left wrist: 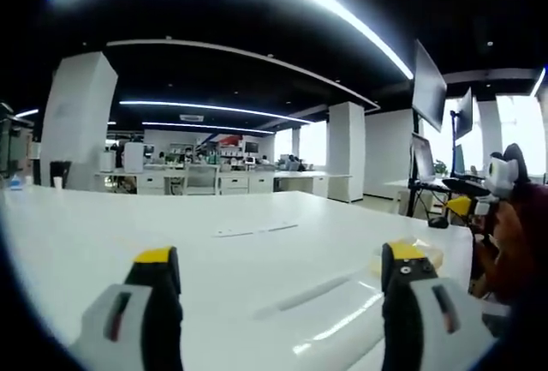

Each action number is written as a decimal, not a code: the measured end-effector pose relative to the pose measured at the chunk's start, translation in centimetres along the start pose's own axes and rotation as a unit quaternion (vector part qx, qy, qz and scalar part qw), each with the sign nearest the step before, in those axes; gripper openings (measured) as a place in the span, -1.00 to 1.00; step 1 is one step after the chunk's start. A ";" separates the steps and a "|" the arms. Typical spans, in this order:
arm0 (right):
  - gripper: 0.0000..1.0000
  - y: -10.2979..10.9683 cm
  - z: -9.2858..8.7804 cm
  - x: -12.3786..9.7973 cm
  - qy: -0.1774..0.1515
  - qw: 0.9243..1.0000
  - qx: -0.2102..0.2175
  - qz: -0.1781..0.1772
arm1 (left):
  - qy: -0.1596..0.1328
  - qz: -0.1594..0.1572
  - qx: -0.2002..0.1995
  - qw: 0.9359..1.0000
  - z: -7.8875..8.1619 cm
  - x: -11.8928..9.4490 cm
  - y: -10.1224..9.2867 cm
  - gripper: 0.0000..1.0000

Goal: Snap each plastic latch of the storage box into its locked position after aligning the lid with the box until every specified latch is closed and the lid sits flush.

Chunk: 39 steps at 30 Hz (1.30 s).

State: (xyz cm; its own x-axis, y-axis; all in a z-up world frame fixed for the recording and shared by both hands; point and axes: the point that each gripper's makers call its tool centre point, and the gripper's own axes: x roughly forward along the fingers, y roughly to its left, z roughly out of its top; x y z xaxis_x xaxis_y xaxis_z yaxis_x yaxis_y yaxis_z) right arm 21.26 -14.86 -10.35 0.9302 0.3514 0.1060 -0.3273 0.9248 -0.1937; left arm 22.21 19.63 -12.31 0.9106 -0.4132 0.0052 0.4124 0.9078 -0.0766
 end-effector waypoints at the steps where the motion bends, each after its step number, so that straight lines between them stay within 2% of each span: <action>1: 0.97 0.0 0.0 0.0 0.000 1.000 0.000 0.000 | 0.001 -0.002 -0.001 1.000 -0.1 0.1 -0.1 0.97; 10: 0.97 -0.3 -0.1 -0.1 0.001 1.000 -0.002 -0.002 | -0.001 -0.011 -0.002 1.000 -0.2 0.7 -0.5 0.98; 20: 0.97 -0.4 0.0 -0.1 0.001 1.000 -0.005 -0.001 | 0.010 -0.021 -0.002 1.000 -0.8 1.5 -0.9 0.98; 39: 0.98 -0.7 0.2 -0.3 -0.001 1.000 -0.008 -0.002 | 0.024 -0.039 0.007 0.999 -0.6 2.5 -2.1 0.98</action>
State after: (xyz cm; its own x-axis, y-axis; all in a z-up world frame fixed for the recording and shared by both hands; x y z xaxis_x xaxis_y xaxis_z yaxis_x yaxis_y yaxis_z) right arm 21.20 -15.53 -10.06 0.9311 0.3480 0.1094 -0.3207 0.9238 -0.2092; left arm 23.64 16.67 -12.76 0.8735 -0.4855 -0.0370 0.4828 0.8735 -0.0632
